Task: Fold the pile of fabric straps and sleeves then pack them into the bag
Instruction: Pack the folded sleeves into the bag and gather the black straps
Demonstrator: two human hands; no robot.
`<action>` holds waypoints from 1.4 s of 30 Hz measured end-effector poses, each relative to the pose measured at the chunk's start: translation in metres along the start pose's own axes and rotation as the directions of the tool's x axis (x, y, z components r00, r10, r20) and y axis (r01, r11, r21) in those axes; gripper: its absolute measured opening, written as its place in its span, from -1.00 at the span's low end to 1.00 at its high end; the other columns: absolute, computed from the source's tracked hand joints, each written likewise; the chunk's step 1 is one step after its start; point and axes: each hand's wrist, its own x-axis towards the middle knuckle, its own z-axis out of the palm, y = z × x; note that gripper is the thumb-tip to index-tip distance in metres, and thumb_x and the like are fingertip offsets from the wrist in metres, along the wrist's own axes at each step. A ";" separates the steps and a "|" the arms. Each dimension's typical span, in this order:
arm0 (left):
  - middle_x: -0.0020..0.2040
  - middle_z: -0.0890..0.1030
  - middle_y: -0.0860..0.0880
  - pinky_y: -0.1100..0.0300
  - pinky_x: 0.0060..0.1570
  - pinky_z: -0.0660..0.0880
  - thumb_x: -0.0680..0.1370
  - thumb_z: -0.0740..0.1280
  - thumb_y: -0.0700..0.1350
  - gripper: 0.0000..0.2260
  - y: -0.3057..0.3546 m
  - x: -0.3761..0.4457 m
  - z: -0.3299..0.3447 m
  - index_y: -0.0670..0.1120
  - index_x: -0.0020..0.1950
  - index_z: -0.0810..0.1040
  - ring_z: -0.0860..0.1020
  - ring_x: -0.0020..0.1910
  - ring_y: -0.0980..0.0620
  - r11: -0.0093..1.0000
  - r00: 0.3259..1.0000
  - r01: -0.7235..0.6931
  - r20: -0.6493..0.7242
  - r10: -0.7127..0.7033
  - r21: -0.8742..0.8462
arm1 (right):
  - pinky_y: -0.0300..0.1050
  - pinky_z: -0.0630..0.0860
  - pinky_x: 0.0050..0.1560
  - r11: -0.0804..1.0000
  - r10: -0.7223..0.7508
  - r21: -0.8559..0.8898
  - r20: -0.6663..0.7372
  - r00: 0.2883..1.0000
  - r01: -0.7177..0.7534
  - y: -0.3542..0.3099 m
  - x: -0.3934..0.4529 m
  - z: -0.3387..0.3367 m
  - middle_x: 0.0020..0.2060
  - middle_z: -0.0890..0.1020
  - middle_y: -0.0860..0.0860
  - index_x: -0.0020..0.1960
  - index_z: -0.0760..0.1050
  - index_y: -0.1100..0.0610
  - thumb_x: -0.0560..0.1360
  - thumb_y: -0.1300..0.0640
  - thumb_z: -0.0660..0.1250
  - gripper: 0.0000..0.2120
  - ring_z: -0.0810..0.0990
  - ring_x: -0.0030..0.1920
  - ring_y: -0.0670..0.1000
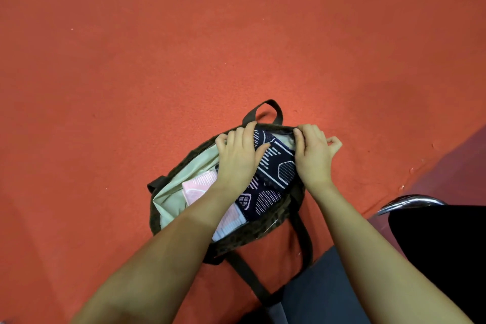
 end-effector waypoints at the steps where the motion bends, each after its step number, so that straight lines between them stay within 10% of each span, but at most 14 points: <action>1: -0.12 0.57 -0.06 0.11 -0.03 0.20 0.55 0.15 0.13 -0.55 0.004 0.003 0.000 -0.19 0.23 0.45 0.52 -0.16 -0.06 0.999 1.000 -0.016 -0.005 0.016 -0.029 | -0.15 -0.01 -0.06 1.000 -0.013 -0.015 -0.015 1.000 0.013 0.001 0.002 -0.003 -0.25 0.47 -0.06 -0.14 0.47 0.09 0.59 0.02 0.03 -0.69 0.42 -0.18 -0.03; 8: 0.25 0.51 -0.13 -0.03 0.13 0.41 0.53 0.11 0.18 -0.42 0.023 0.005 0.023 -0.17 0.42 0.35 0.47 0.18 -0.14 0.987 0.991 -0.030 0.132 0.010 0.155 | -0.12 -0.01 -0.08 0.985 -0.042 -0.167 -0.024 0.999 0.037 0.013 0.010 -0.007 -0.24 0.51 -0.03 -0.12 0.53 0.10 0.59 0.10 0.18 -0.80 0.47 -0.18 0.05; 12: 0.50 0.25 -0.17 -0.16 0.38 0.18 0.56 0.01 0.23 -0.33 0.014 0.003 0.030 -0.21 0.50 0.22 0.22 0.46 -0.26 0.983 0.967 -0.045 0.256 -0.002 0.180 | 0.02 0.09 0.08 0.968 -0.016 -0.252 0.000 1.000 0.015 0.004 0.006 0.000 -0.07 0.54 0.06 0.00 0.57 0.12 0.57 0.09 0.21 -0.82 0.45 -0.02 0.15; 23: 0.49 0.19 -0.32 -0.03 0.46 0.01 0.60 0.02 0.07 -0.40 -0.026 -0.051 0.013 -0.34 0.48 0.12 0.14 0.48 -0.23 0.988 0.963 0.011 0.266 -0.053 0.157 | 0.16 -0.09 0.40 0.823 -0.383 -0.289 0.354 0.853 0.489 -0.013 -0.009 0.017 0.51 0.22 0.00 0.49 0.23 -0.12 0.58 -0.17 0.04 -0.51 0.15 0.50 0.16; 42: 0.54 0.12 -0.19 -0.08 0.46 -0.18 0.57 0.04 0.25 -0.34 -0.045 -0.052 0.008 -0.12 0.54 0.06 0.04 0.51 -0.21 0.969 0.962 0.022 0.258 -0.088 0.246 | 0.20 -0.12 0.40 0.716 -0.446 -0.343 0.445 0.776 0.608 -0.018 0.006 0.047 0.41 0.40 0.04 0.20 0.54 0.00 0.54 -0.15 0.10 -0.60 0.19 0.44 0.34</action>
